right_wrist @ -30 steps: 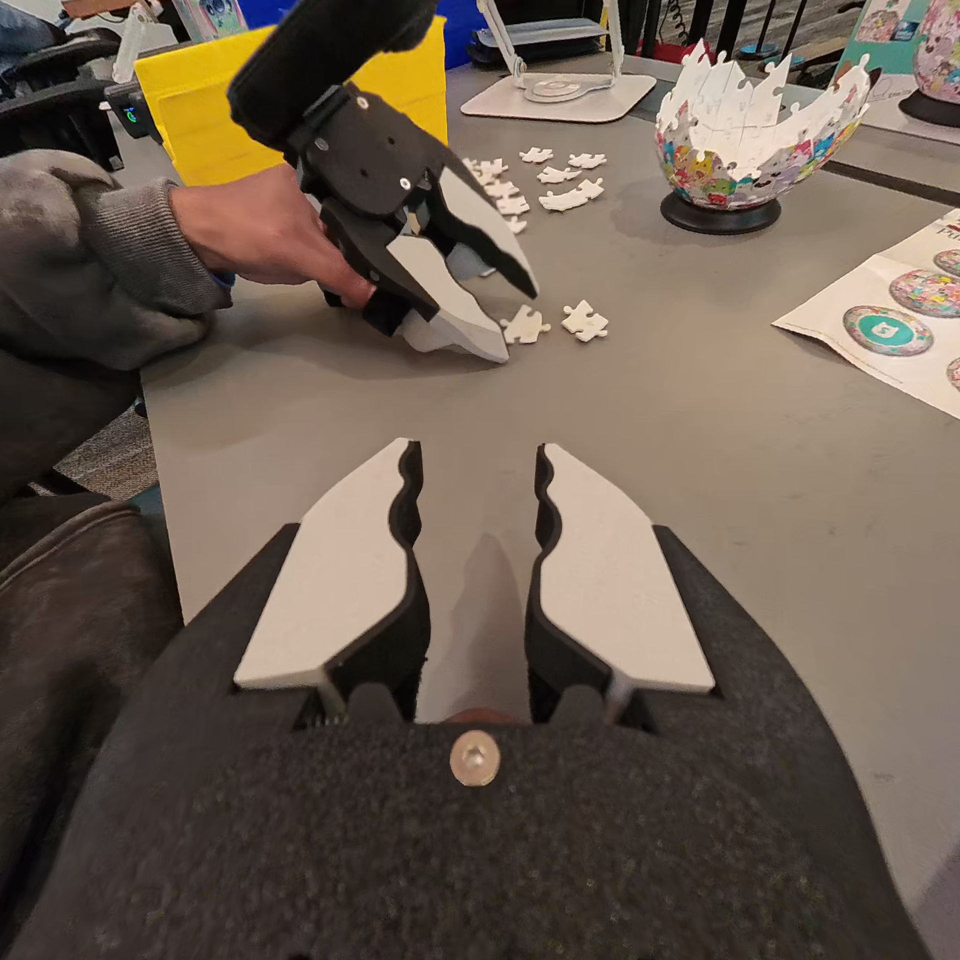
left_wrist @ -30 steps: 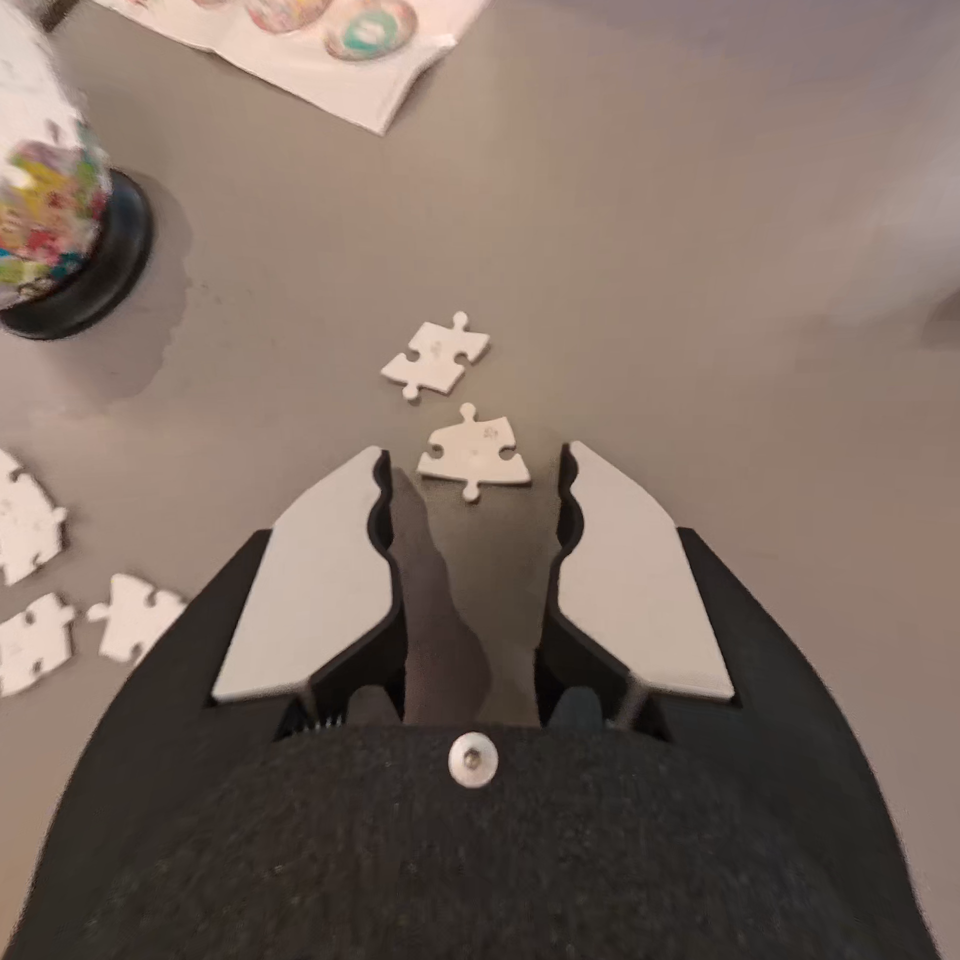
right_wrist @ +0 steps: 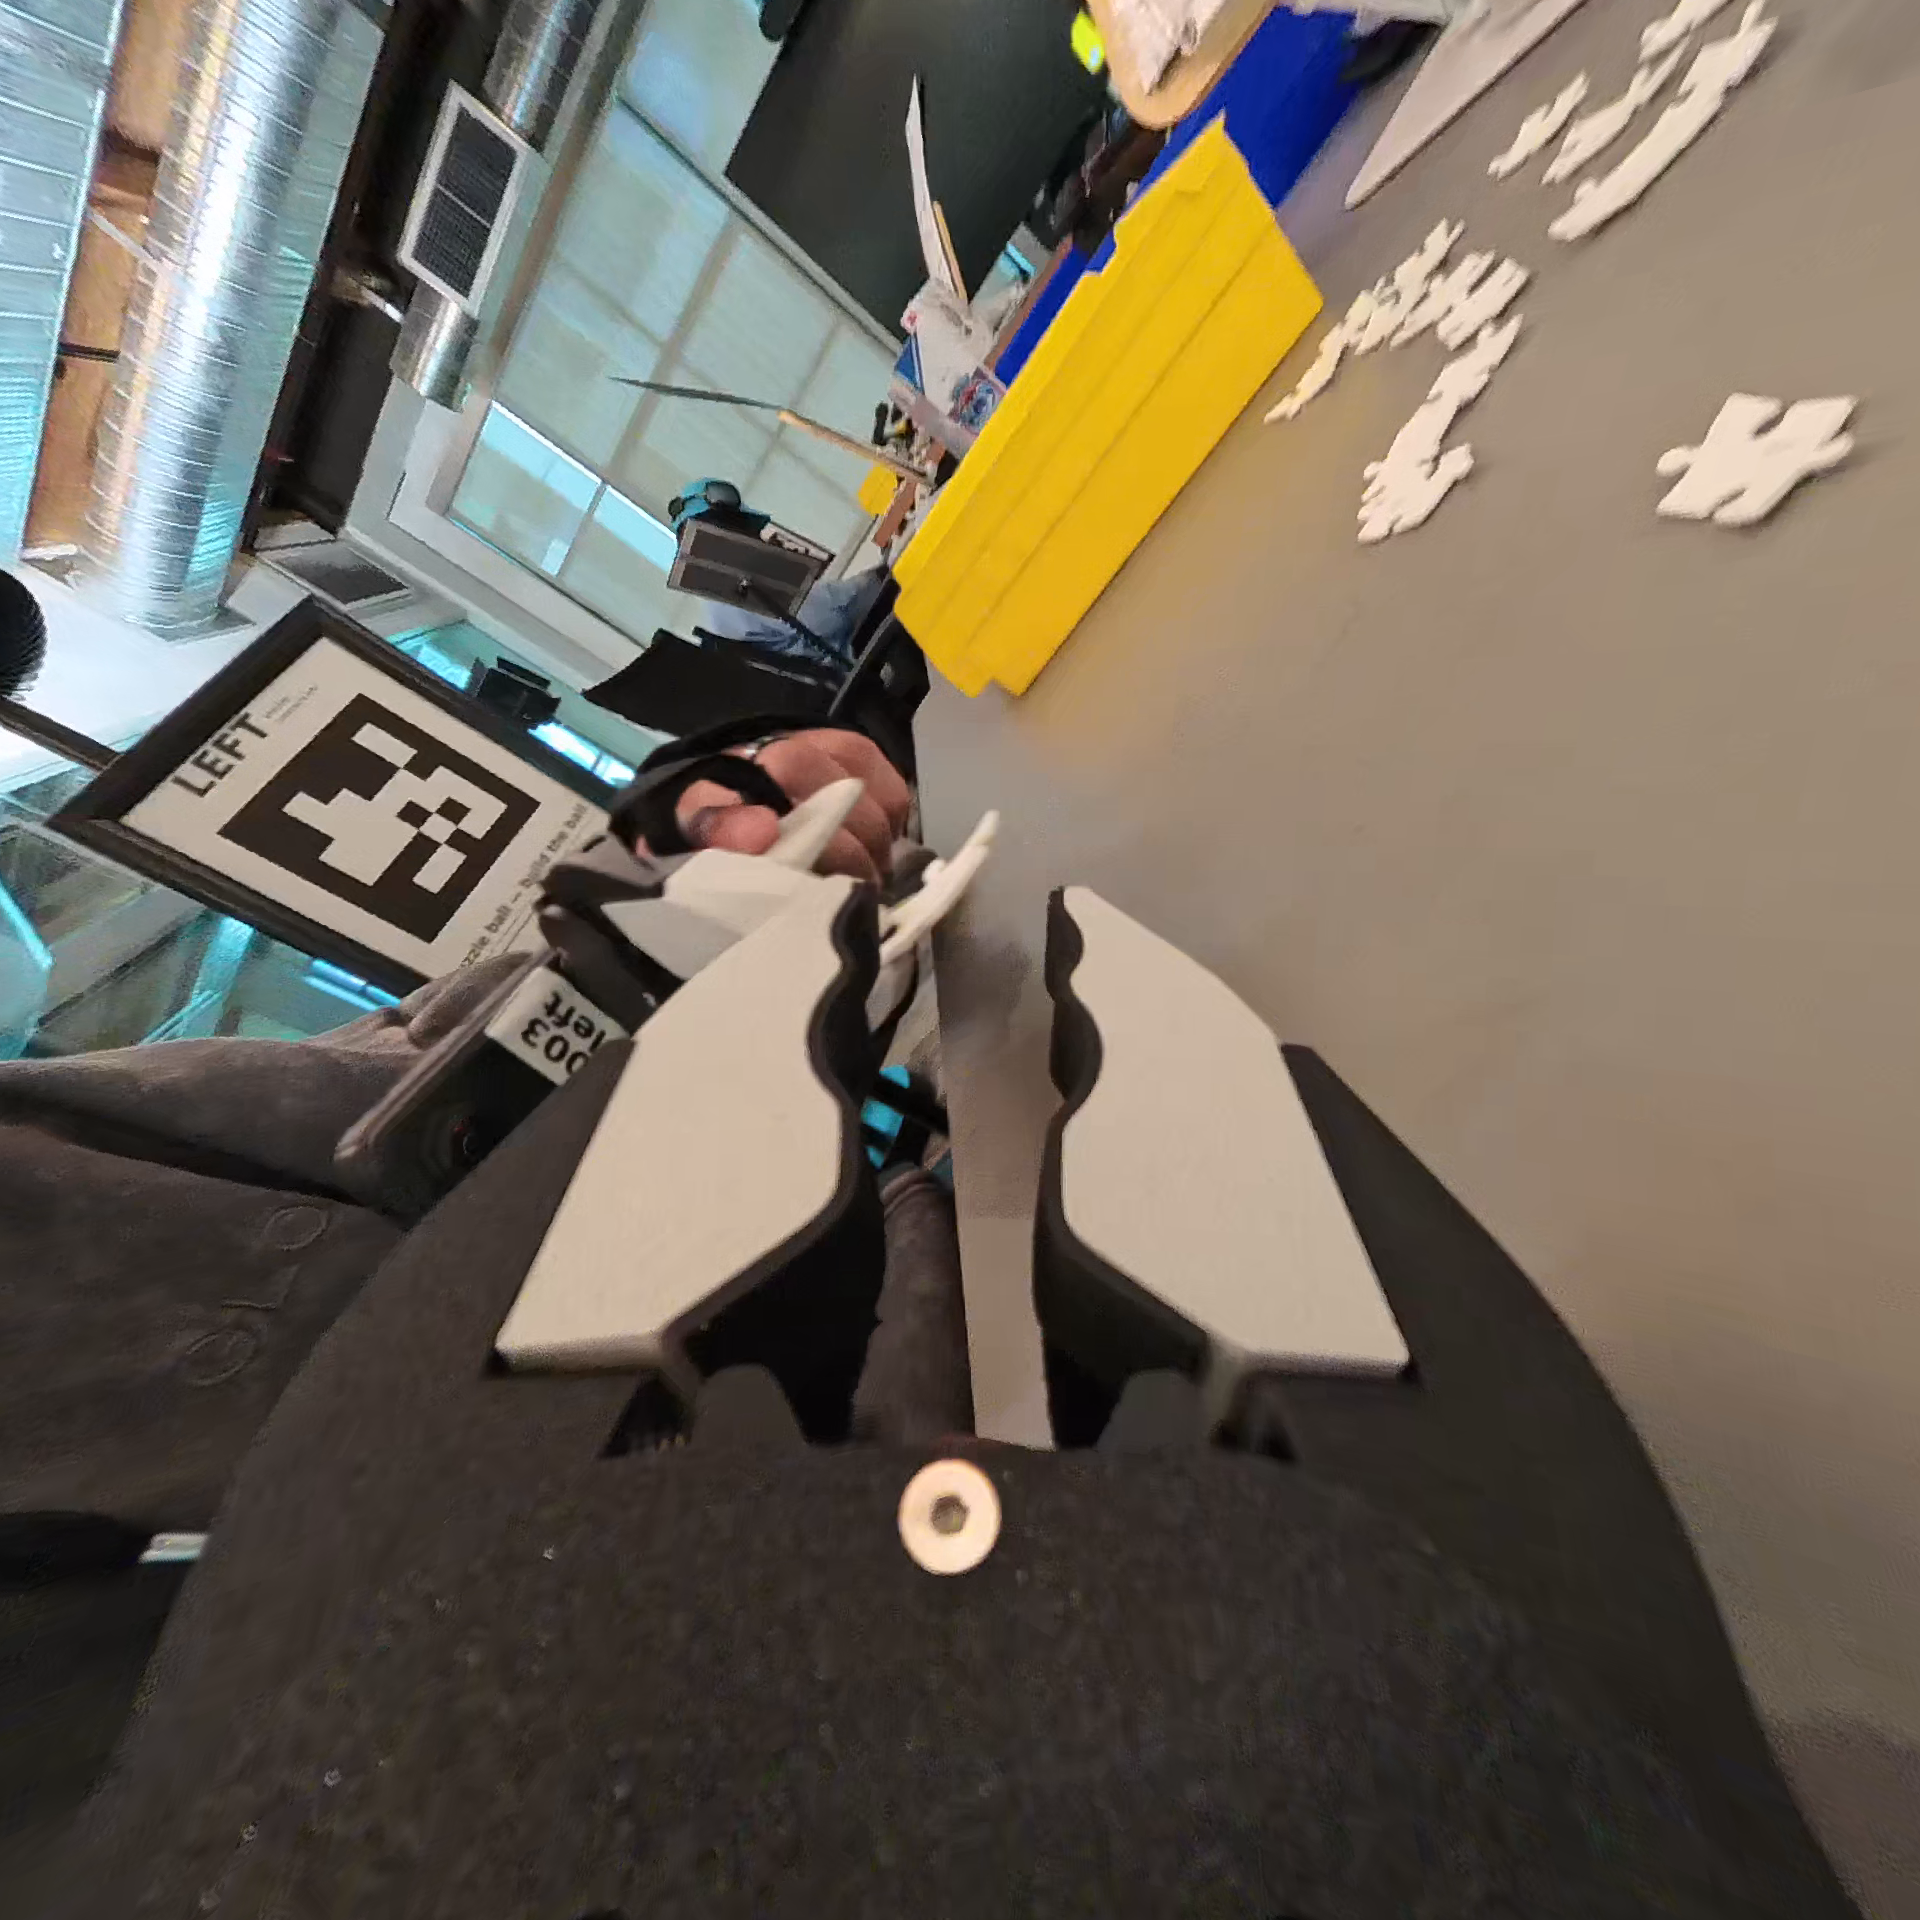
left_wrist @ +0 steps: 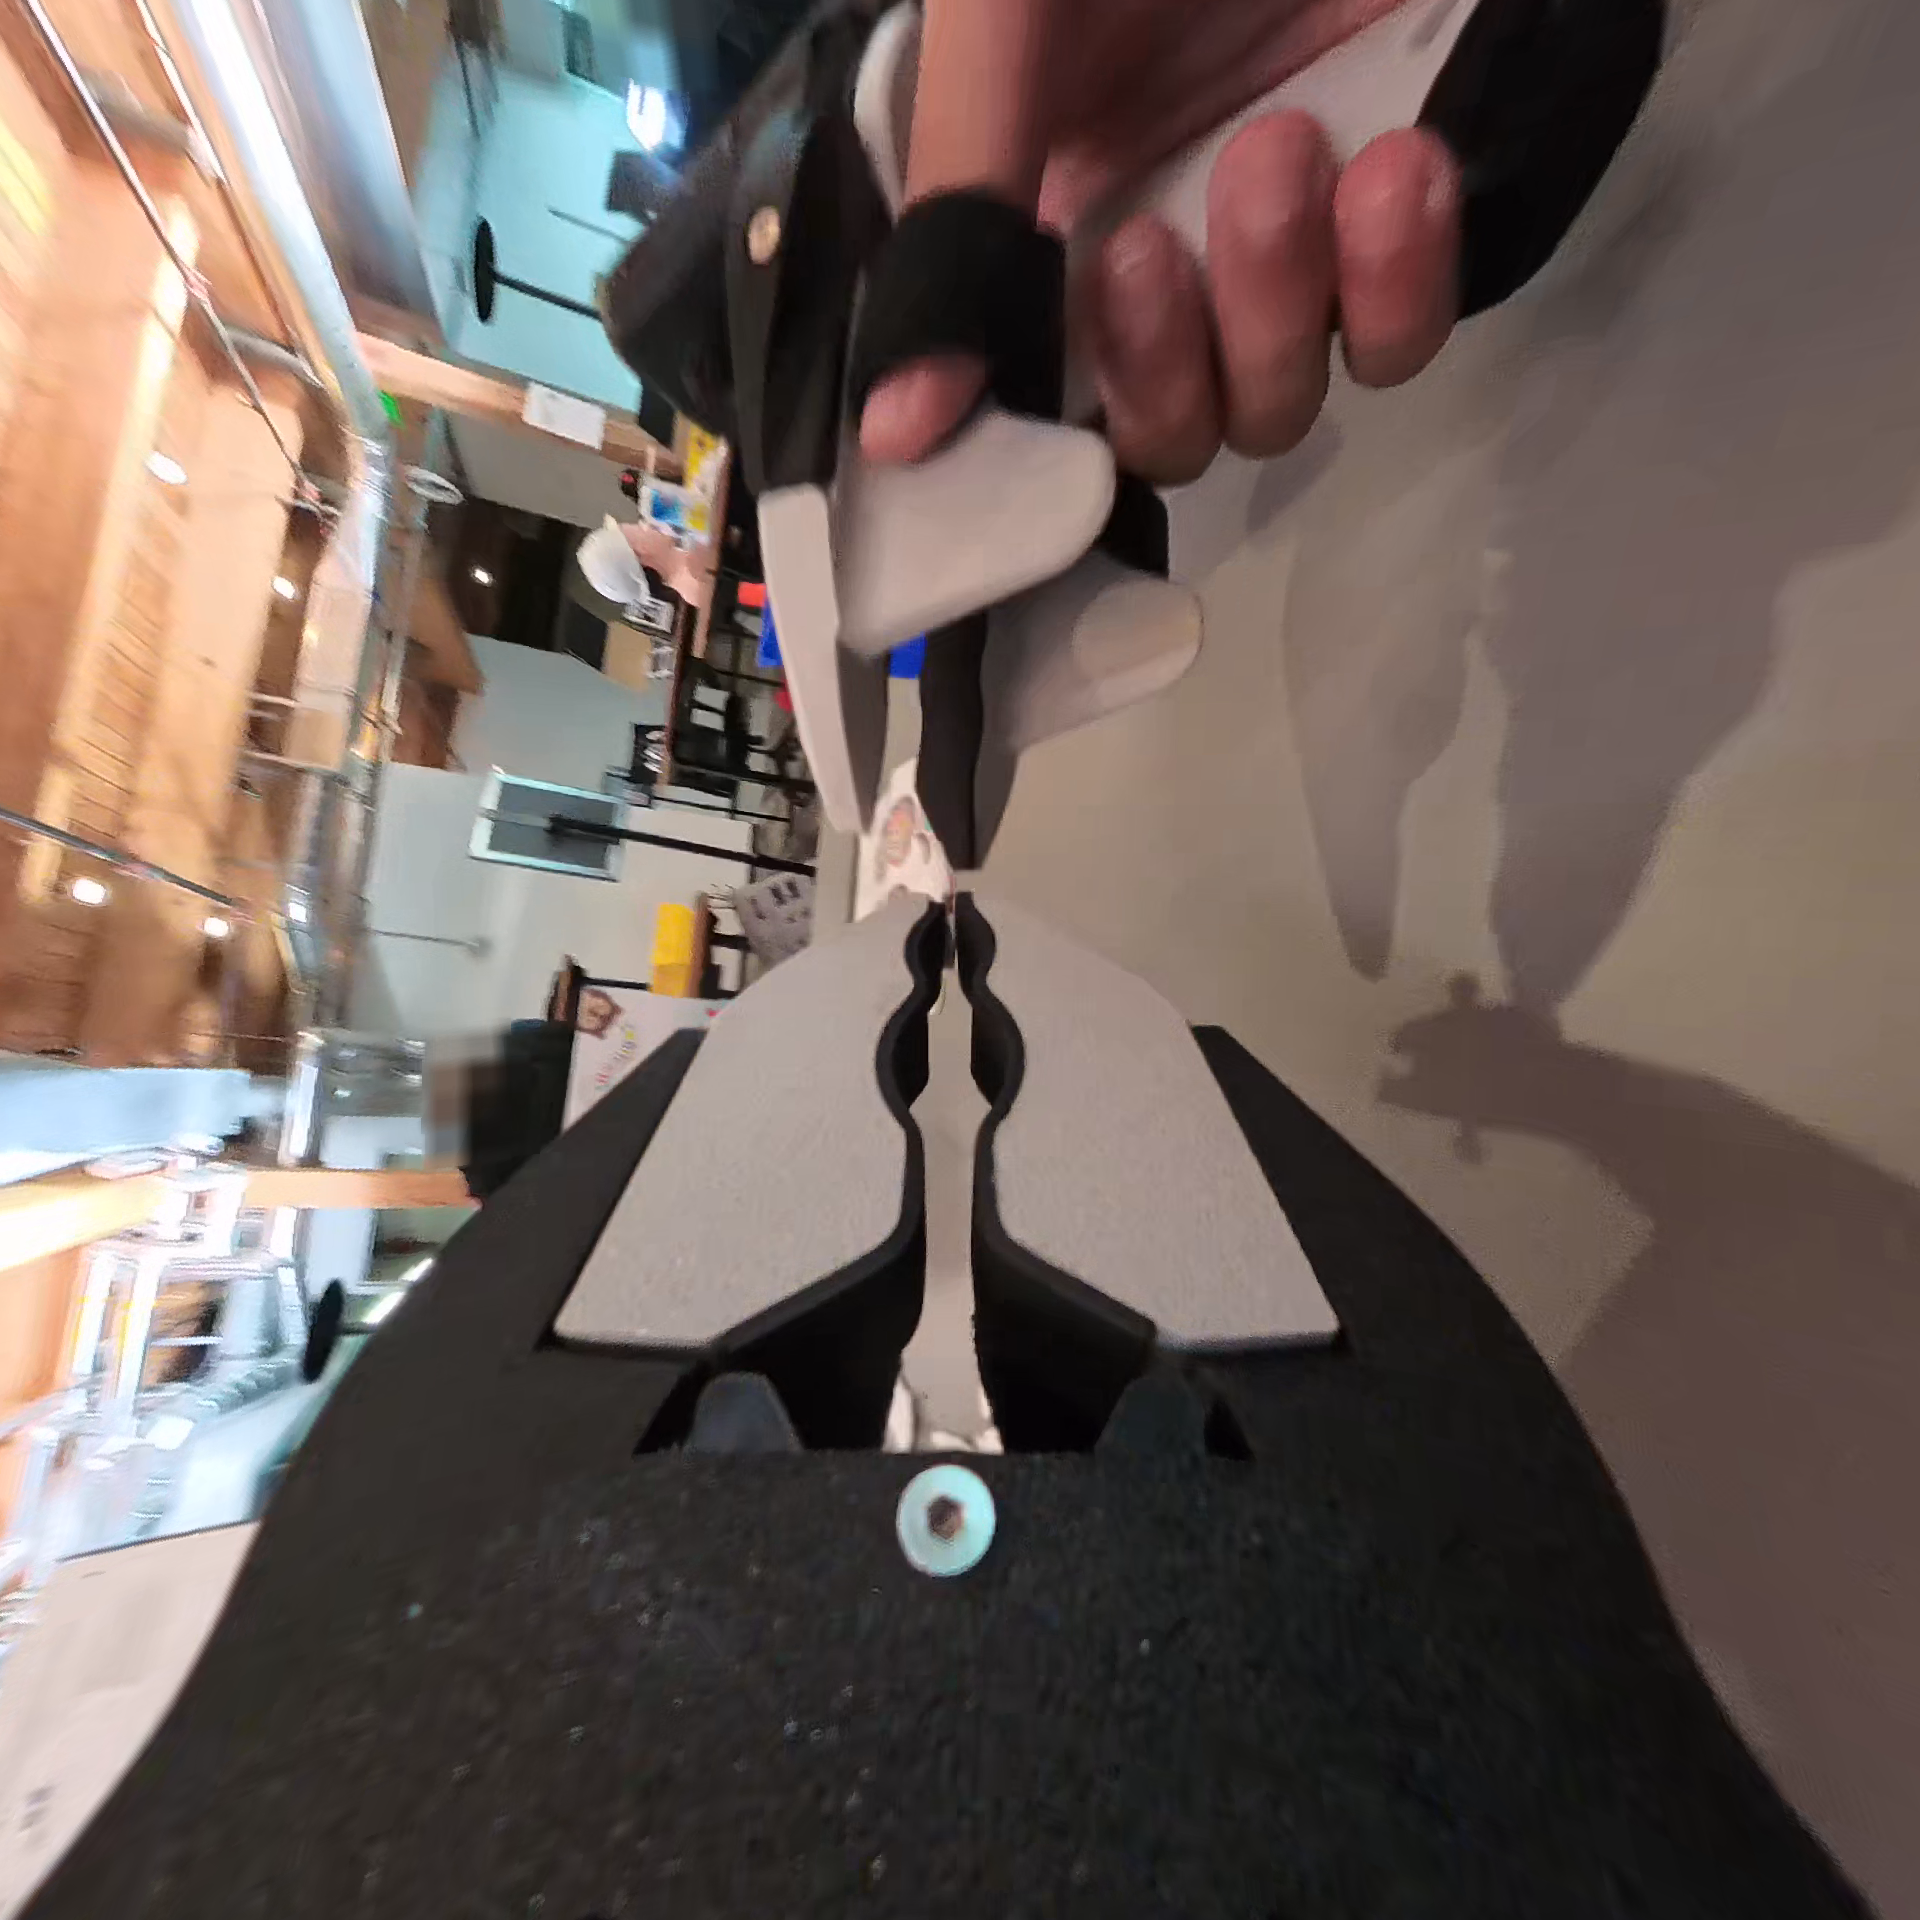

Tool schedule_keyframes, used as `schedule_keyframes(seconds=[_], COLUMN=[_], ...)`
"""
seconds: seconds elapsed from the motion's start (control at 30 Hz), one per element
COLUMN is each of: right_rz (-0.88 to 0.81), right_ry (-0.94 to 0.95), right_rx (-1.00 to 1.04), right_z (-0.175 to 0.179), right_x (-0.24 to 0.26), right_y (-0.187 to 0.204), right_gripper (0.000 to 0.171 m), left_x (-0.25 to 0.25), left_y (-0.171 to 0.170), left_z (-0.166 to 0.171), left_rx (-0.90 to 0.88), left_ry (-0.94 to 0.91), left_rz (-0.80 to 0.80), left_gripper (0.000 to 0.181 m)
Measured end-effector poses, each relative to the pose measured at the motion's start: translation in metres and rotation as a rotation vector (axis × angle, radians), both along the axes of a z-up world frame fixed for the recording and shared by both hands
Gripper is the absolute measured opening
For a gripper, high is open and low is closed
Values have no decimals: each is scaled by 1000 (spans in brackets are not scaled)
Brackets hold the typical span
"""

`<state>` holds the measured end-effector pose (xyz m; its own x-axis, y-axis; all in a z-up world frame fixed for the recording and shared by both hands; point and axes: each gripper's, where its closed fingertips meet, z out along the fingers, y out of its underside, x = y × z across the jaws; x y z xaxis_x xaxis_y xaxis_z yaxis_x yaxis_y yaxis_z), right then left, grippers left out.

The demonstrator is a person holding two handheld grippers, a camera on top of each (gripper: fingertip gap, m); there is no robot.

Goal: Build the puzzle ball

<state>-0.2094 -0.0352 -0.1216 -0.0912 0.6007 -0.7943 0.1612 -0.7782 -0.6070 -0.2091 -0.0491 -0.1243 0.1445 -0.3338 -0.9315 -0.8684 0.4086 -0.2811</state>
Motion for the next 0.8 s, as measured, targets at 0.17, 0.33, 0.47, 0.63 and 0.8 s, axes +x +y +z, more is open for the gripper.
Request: schedule_keyframes(seconds=[0.17,0.33,0.47,0.63,0.8], right_rz=[93,133,165,176,133], right_ry=[30,-7,3,-41,-80], right_rx=[-87,-103,-141,-161,-63], right_z=[1,-3,1,-9,-10], right_x=[-3,-6,-9,-9,-8], right_y=[-7,-10,-14,-13,-6], right_gripper=[1,0,17,2,2], left_x=[4,0,-5,-5,-7], left_y=[-8,-9,-9,-9,-1], left_z=[-2,-5,-9,-12,-12], left_rx=[63,88,99,92,-31], left_ry=[58,95,132,137,-10], left_rz=[3,24,39,47,102], left_gripper=[2,2,2,2,3])
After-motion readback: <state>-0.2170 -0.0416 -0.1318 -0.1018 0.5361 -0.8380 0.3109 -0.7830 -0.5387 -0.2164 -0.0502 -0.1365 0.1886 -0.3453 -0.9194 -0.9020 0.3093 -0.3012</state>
